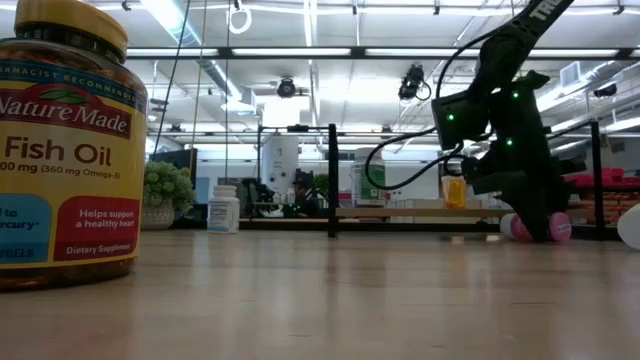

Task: Pick and place medicine bottles onto shelf by color
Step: Put the pink pill bottle on the shelf

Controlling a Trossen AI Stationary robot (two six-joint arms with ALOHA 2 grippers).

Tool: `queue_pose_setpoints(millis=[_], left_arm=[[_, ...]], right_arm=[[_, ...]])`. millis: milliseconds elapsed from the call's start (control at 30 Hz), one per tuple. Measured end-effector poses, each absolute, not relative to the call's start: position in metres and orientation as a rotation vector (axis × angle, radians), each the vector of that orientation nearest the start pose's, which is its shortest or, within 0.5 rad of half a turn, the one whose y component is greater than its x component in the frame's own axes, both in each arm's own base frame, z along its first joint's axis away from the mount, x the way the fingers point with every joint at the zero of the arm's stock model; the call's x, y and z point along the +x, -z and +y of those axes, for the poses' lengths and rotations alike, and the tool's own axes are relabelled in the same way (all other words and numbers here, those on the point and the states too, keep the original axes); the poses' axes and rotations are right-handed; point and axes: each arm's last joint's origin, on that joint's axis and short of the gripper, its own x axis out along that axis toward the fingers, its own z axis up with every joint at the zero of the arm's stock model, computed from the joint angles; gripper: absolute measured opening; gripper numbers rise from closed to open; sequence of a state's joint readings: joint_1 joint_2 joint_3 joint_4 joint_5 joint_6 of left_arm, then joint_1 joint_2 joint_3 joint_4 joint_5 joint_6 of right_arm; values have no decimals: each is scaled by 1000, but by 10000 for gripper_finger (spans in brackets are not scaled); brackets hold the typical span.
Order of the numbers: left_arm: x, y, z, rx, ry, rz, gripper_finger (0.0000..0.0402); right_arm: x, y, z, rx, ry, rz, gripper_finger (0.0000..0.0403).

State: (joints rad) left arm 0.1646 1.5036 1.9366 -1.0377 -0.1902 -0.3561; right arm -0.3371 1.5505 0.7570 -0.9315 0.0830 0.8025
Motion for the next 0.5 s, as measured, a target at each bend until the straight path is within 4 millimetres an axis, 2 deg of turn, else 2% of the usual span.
queue_pose_setpoints(millis=[267, 500], left_arm=[[272, -466, 51, -331, -455, 585, 190], [271, -465, 51, -331, -458, 593, 190]], right_arm=[[193, -139, -98, 824, 1017, 1492, 173], [192, -139, -104, 868, 1016, 1469, 173]])
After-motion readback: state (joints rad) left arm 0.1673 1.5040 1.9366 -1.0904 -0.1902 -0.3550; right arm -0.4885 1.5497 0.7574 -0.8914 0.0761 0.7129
